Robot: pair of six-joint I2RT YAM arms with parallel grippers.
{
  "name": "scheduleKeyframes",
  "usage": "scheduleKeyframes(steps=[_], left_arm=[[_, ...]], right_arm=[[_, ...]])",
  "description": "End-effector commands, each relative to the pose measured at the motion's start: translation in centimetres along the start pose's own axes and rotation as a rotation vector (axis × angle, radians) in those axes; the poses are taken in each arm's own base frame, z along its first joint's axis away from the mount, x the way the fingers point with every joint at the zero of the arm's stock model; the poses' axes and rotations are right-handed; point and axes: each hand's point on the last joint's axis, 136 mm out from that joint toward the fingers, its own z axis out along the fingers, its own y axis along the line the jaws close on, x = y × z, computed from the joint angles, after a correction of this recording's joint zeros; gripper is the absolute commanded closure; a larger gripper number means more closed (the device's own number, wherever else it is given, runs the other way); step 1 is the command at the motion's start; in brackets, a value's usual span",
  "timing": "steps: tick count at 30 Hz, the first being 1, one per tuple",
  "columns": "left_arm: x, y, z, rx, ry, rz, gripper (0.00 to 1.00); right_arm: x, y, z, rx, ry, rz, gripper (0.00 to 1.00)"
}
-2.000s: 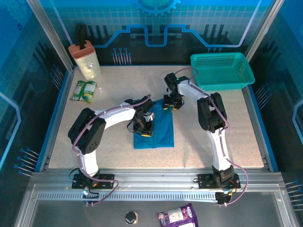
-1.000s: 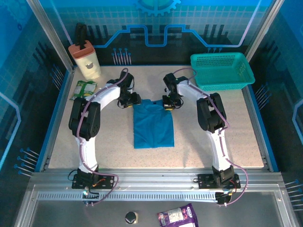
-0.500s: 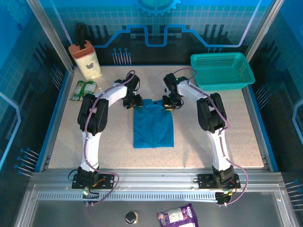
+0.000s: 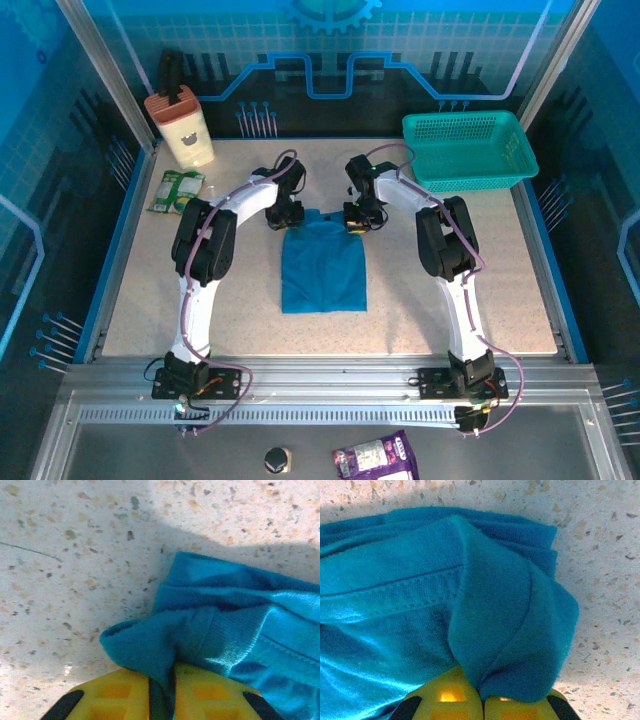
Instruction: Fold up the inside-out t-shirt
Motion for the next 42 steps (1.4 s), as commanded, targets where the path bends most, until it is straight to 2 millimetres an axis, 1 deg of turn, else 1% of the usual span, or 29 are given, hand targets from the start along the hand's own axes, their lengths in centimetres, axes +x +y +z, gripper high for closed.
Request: scheduleKeyframes(steps=[1, 4, 8, 12, 16, 21, 23, 25, 28, 31, 34, 36, 38, 42], left_arm=[[3.1, -2.9, 3.2, 0.094, 0.109, 0.017, 0.86], [3.0, -3.4, 2.7, 0.114, 0.094, 0.017, 0.90], [2.3, -3.7, 1.4, 0.130, 0.047, 0.024, 1.00], [1.7, -3.6, 0.3, 0.123, 0.003, 0.036, 1.00], [0.7, -3.3, -2.0, 0.127, -0.068, 0.036, 1.00], [0.7, -1.8, -3.4, 0.119, -0.092, 0.004, 1.00], [0.9, -2.1, -3.9, 0.168, -0.093, -0.006, 1.00], [1.3, -3.0, -4.1, 0.252, -0.072, -0.016, 1.00], [1.8, -4.3, -3.4, 0.395, -0.013, -0.052, 0.99], [2.2, -4.8, -2.5, 0.458, 0.029, -0.081, 0.89], [2.5, -3.6, -1.4, 0.390, 0.056, -0.099, 0.72], [2.7, -2.6, -0.7, 0.326, 0.073, -0.106, 0.68], [2.8, -1.7, -0.4, 0.276, 0.069, -0.104, 0.63], [2.9, -1.2, -0.1, 0.248, 0.092, -0.099, 0.57]], right_arm=[[2.2, -1.7, 0.8, 0.055, 0.082, 0.010, 0.99], [2.2, -1.7, 0.8, 0.058, 0.082, 0.009, 1.00], [2.1, -1.7, 0.7, 0.057, 0.081, 0.010, 1.00], [2.1, -1.7, 0.6, 0.059, 0.079, 0.009, 1.00], [1.6, -2.1, -0.2, 0.076, 0.051, 0.011, 1.00], [1.3, -2.5, -1.0, 0.073, 0.041, 0.014, 1.00], [1.2, -2.5, -1.1, 0.075, 0.040, 0.011, 1.00], [1.2, -2.4, -1.1, 0.074, 0.043, 0.008, 1.00], [1.4, -2.4, -0.9, 0.070, 0.053, 0.008, 1.00], [1.5, -2.2, -0.7, 0.067, 0.057, 0.007, 1.00], [1.5, -2.2, -0.7, 0.067, 0.061, 0.004, 1.00], [1.6, -2.1, -0.7, 0.068, 0.062, 0.003, 1.00], [1.5, -2.2, -0.7, 0.069, 0.060, 0.004, 1.00], [1.5, -2.2, -0.6, 0.070, 0.062, 0.003, 1.00]])
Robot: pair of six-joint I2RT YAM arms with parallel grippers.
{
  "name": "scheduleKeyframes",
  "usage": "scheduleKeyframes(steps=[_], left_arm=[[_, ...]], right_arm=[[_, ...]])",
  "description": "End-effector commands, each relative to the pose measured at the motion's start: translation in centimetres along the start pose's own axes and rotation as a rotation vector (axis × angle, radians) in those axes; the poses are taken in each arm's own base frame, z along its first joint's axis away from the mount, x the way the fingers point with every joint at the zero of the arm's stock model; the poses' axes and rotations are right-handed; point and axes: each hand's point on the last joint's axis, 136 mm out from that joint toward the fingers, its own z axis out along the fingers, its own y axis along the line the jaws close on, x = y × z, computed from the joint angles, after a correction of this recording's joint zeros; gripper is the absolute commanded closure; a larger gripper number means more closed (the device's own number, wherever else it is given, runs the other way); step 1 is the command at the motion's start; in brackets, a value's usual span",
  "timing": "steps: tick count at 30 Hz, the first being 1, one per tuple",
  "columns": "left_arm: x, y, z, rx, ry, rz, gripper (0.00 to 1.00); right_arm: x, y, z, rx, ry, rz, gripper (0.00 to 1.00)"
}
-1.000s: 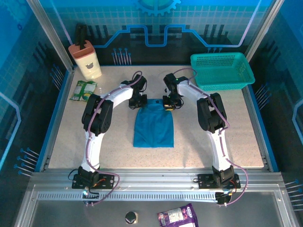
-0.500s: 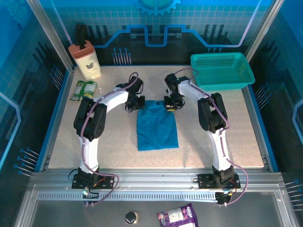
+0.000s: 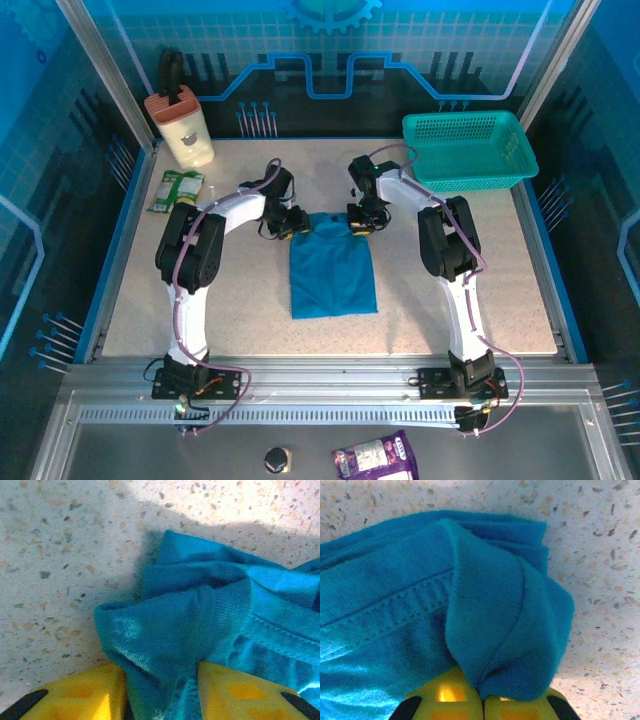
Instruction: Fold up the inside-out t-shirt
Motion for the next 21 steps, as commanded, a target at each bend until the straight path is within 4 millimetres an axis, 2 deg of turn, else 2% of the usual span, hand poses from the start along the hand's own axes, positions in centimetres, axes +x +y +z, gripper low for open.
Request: scheduleKeyframes(steps=[1, 6, 13, 21], left_arm=[[0.8, 1.6, 0.6, -0.066, 0.066, -0.009, 0.56], [1.3, 0.4, 1.4, 0.015, 0.125, -0.015, 0.57], [0.7, -1.3, 1.2, 0.106, 0.113, -0.028, 0.69], [0.2, -0.7, 1.2, 0.084, 0.091, -0.039, 0.86]], right_arm=[[0.8, -1.0, -0.1, 0.038, 0.039, 0.006, 1.00], [0.8, -0.9, 0.0, 0.038, 0.041, 0.003, 1.00], [0.9, -0.9, 0.1, 0.039, 0.044, 0.004, 1.00], [1.0, -0.9, 0.3, 0.041, 0.049, 0.006, 1.00]])
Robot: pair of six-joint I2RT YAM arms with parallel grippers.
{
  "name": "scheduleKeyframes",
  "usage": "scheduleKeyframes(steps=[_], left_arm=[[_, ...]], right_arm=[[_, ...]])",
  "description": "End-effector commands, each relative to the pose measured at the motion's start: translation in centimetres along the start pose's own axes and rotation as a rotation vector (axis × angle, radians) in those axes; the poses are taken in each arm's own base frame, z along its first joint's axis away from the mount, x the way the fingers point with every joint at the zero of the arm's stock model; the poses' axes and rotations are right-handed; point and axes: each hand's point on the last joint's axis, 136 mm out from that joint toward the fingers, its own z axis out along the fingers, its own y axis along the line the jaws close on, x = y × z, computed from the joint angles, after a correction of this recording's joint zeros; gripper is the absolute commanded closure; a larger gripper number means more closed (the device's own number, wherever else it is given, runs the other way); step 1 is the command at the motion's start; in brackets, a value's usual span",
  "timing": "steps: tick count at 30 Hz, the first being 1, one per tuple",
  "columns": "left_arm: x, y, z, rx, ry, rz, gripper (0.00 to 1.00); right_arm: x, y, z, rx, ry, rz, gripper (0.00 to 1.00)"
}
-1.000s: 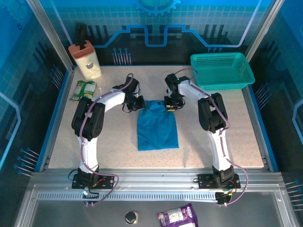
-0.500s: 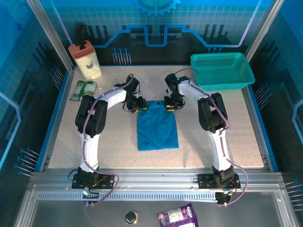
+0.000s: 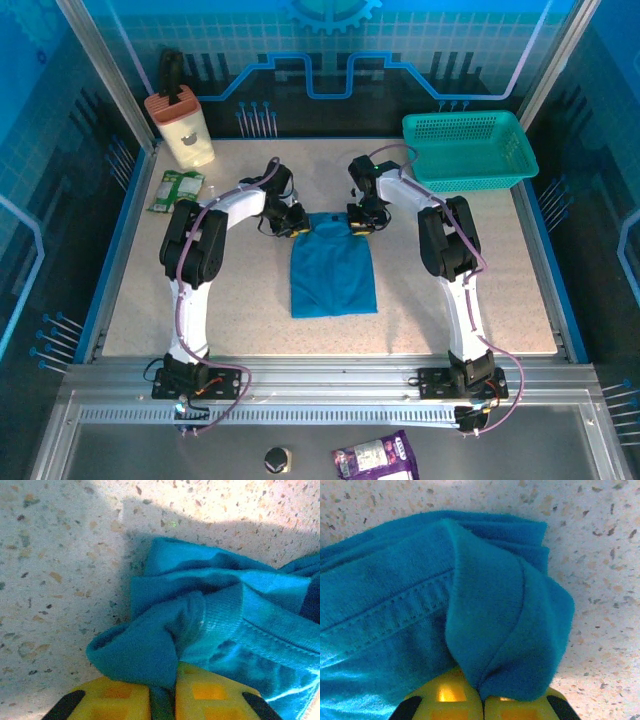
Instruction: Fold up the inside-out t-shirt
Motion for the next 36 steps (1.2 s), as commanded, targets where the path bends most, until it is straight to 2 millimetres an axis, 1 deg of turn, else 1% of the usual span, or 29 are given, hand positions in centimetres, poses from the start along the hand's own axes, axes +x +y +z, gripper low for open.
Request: scheduleKeyframes(steps=[1, 3, 5, 7, 9, 14, 18, 20, 24, 27, 30, 32, 35, 36], left_arm=[[0.0, 0.3, 0.8, 0.003, 0.014, -0.006, 0.89], [-0.1, 0.4, 0.7, 0.006, 0.007, -0.007, 0.95], [-0.6, 0.1, 0.2, 0.023, -0.015, 0.002, 1.00], [-1.4, -0.7, -0.8, 0.044, -0.061, 0.030, 1.00], [-2.4, -1.5, -2.3, 0.069, -0.116, 0.053, 1.00], [-4.3, -4.3, -6.4, 0.155, -0.221, 0.132, 1.00], [-5.6, -6.8, -9.0, 0.239, -0.286, 0.213, 1.00], [-6.4, -7.6, -10.1, 0.268, -0.319, 0.250, 1.00], [-8.2, -8.9, -12.0, 0.337, -0.383, 0.306, 1.00], [-10.2, -10.3, -13.9, 0.408, -0.454, 0.362, 1.00], [-12.2, -12.0, -16.4, 0.458, -0.530, 0.445, 1.00], [-13.6, -13.3, -18.6, 0.491, -0.597, 0.503, 1.00], [-15.4, -14.7, -22.0, 0.543, -0.680, 0.563, 1.00], [-15.8, -15.1, -23.0, 0.558, -0.703, 0.580, 1.00]], right_arm=[[1.0, -0.9, 0.3, 0.042, 0.049, 0.005, 1.00], [0.9, -1.0, 0.2, 0.046, 0.045, 0.006, 1.00], [0.7, -1.1, -0.1, 0.054, 0.027, 0.006, 1.00], [0.3, -1.1, -0.8, 0.052, -0.008, 0.010, 1.00], [-0.5, -0.7, -2.1, 0.029, -0.077, -0.001, 1.00], [-2.8, 0.6, -6.7, -0.039, -0.274, -0.050, 1.00], [-4.6, 2.3, -10.3, -0.122, -0.417, -0.107, 1.00], [-5.7, 2.7, -12.0, -0.134, -0.492, -0.133, 1.00], [-8.1, 3.7, -13.9, -0.226, -0.608, -0.200, 1.00], [-10.5, 3.9, -15.7, -0.302, -0.713, -0.227, 1.00], [-13.3, 3.8, -18.8, -0.343, -0.859, -0.267, 1.00], [-15.0, 4.0, -21.4, -0.365, -0.972, -0.317, 1.00], [-16.6, 4.5, -25.4, -0.375, -1.121, -0.396, 1.00], [-16.9, 4.7, -26.5, -0.385, -1.155, -0.415, 1.00]])
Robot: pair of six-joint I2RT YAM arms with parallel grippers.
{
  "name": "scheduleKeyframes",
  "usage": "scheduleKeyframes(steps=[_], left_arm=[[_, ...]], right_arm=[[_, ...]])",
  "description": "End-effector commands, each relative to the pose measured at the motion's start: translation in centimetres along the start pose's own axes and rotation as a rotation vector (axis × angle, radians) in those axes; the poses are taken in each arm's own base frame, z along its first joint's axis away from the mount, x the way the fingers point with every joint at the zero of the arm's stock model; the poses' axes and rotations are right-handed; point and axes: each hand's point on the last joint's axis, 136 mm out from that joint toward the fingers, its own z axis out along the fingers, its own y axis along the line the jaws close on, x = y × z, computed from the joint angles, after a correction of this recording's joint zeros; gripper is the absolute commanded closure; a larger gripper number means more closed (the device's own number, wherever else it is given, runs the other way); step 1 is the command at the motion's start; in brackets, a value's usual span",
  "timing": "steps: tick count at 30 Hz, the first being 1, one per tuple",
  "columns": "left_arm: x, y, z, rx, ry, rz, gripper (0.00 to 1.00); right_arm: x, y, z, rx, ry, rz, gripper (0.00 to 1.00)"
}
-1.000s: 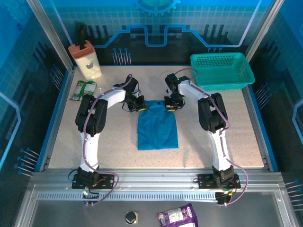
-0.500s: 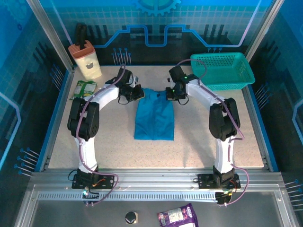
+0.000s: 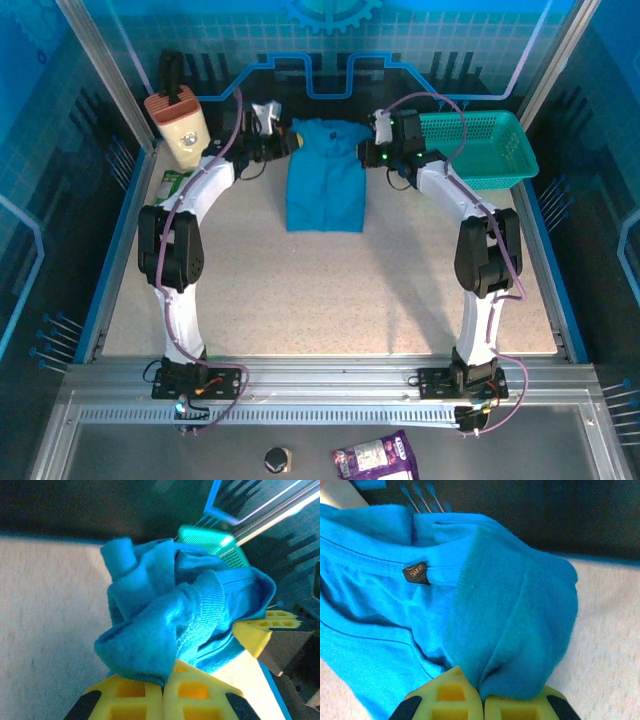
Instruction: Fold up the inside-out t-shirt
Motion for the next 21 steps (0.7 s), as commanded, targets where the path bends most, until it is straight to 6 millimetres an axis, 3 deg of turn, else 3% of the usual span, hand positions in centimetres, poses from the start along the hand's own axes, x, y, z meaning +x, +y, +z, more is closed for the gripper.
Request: scheduleKeyframes(steps=[1, 4, 7, 9, 14, 21], left_arm=[[-5.3, -2.8, -1.7, 0.128, -0.125, 0.155, 1.00], [-7.0, -3.3, -2.8, 0.179, -0.180, 0.196, 1.00], [-6.5, -3.1, -3.6, 0.219, -0.197, 0.220, 1.00], [-5.3, -2.3, -3.7, 0.233, -0.188, 0.205, 1.00], [-0.2, -0.5, -4.2, 0.299, -0.167, 0.136, 1.00], [5.7, -1.1, -7.0, 0.327, -0.158, 0.069, 1.00]], right_arm=[[-8.1, 2.4, -1.7, -0.109, -0.273, -0.168, 1.00], [-9.5, 2.7, -2.4, -0.151, -0.347, -0.213, 1.00], [-8.7, 3.2, -3.0, -0.248, -0.381, -0.248, 1.00], [-6.9, 3.8, -3.5, -0.296, -0.391, -0.275, 1.00], [-0.3, 5.2, -4.8, -0.364, -0.379, -0.319, 1.00], [6.6, 7.4, -7.8, -0.405, -0.270, -0.246, 1.00]])
